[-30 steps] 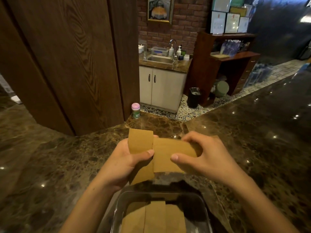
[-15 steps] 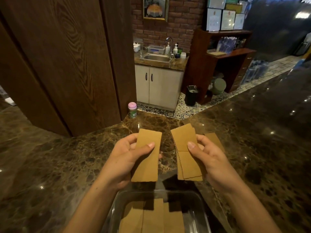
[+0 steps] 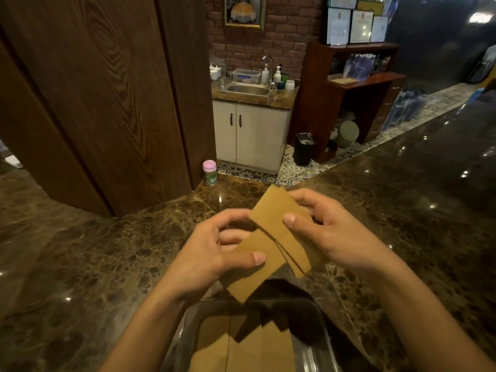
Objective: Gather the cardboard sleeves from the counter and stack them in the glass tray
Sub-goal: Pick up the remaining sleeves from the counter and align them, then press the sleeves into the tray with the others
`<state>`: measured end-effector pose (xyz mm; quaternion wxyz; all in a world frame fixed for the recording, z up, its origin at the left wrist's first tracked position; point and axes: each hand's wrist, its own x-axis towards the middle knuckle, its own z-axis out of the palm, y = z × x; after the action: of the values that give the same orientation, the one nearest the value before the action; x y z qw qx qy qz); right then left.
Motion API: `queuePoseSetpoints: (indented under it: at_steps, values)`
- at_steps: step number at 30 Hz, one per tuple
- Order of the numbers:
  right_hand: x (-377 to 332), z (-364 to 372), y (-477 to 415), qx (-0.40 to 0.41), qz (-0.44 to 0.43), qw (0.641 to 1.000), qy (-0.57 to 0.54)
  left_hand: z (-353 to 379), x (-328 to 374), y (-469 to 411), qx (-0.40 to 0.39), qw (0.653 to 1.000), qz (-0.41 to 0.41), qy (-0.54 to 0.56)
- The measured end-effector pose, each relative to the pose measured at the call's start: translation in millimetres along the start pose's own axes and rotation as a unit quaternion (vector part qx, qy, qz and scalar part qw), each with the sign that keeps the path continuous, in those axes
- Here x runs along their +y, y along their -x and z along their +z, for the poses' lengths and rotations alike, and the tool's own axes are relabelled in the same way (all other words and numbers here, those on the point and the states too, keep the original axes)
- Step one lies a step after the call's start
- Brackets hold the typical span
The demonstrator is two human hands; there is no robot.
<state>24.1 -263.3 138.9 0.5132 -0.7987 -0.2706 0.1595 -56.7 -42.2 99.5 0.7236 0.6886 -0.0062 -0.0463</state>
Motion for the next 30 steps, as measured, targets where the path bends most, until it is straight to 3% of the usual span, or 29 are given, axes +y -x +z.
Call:
queuePoseSetpoints:
  at_steps: [4,9,15,22,26,30]
  values:
    - [5,20,4,0.191,0.007,0.970,-0.148,9,-17,1,0.125,0.970,0.065,0.200]
    - [25,52,18,0.129,0.000,0.986,-0.107,33,-25,2,0.236,0.941,0.092,0.223]
    - [37,55,28,0.117,-0.021,0.989,-0.087,37,-36,12,0.192,0.958,0.061,0.202]
    - [50,97,47,0.133,-0.020,0.973,-0.189,55,-42,19,0.182,0.954,0.004,0.239]
    - [58,121,54,0.194,-0.048,0.975,-0.096,78,-53,29,0.185,0.953,-0.063,0.232]
    - [53,121,61,0.190,-0.069,0.979,-0.022,82,-55,43,0.122,0.944,-0.085,0.294]
